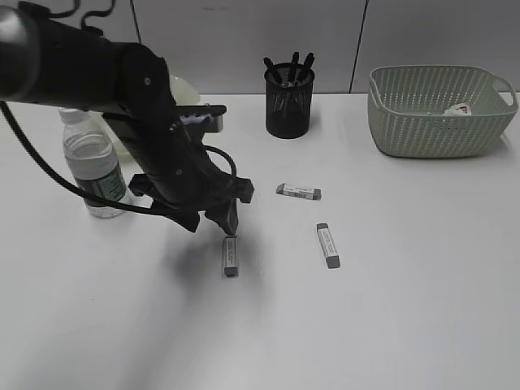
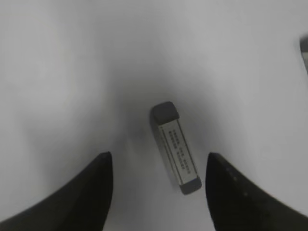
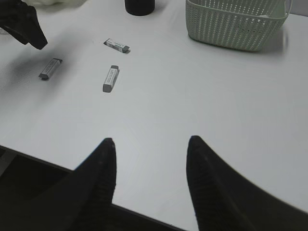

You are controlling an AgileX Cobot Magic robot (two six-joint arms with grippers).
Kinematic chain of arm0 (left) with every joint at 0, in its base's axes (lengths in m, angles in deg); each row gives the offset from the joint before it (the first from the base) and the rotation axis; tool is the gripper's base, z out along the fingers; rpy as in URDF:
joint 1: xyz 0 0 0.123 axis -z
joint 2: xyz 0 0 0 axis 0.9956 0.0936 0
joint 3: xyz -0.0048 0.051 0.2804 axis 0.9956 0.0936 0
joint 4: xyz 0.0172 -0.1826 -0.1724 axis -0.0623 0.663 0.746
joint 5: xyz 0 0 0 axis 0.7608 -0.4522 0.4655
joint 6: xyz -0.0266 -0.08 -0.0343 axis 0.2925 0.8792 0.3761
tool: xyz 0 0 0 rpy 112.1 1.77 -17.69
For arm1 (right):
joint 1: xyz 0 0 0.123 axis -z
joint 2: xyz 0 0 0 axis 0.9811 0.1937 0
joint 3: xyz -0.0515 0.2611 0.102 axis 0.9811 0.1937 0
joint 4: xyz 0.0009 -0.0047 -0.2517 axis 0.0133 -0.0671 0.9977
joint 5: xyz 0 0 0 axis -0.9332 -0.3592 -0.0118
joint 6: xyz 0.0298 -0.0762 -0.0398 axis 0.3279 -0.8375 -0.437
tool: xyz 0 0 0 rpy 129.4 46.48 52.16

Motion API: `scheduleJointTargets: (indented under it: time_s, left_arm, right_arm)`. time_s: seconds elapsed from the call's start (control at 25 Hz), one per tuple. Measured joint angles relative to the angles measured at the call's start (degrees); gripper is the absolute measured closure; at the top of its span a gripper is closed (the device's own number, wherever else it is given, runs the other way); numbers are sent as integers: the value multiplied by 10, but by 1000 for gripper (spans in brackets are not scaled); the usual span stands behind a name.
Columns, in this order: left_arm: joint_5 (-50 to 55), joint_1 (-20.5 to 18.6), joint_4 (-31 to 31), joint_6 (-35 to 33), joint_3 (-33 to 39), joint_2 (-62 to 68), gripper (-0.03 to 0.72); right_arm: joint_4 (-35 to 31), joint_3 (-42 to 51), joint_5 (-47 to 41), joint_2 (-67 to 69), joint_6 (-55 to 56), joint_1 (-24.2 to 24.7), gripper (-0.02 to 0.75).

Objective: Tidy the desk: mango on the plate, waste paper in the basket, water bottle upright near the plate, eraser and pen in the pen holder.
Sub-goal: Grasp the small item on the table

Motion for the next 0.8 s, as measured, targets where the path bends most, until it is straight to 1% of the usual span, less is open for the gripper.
scheduleJointTargets:
  time_s: [0.08, 0.28, 0.44, 0.8]
  left_arm:
    - [9, 10, -14, 19, -24, 29, 232]
    - [30, 30, -73, 76, -79, 82, 232]
    - [40, 36, -81, 86, -105, 107, 241]
    - [58, 38, -81, 101, -108, 118, 264]
  right_arm:
    - [1, 0, 0, 0, 0, 0, 354]
    - [1, 0, 0, 0, 0, 0, 354]
    - [1, 0, 1, 0, 1, 0, 354]
    - [2, 0, 1, 0, 3, 0, 367]
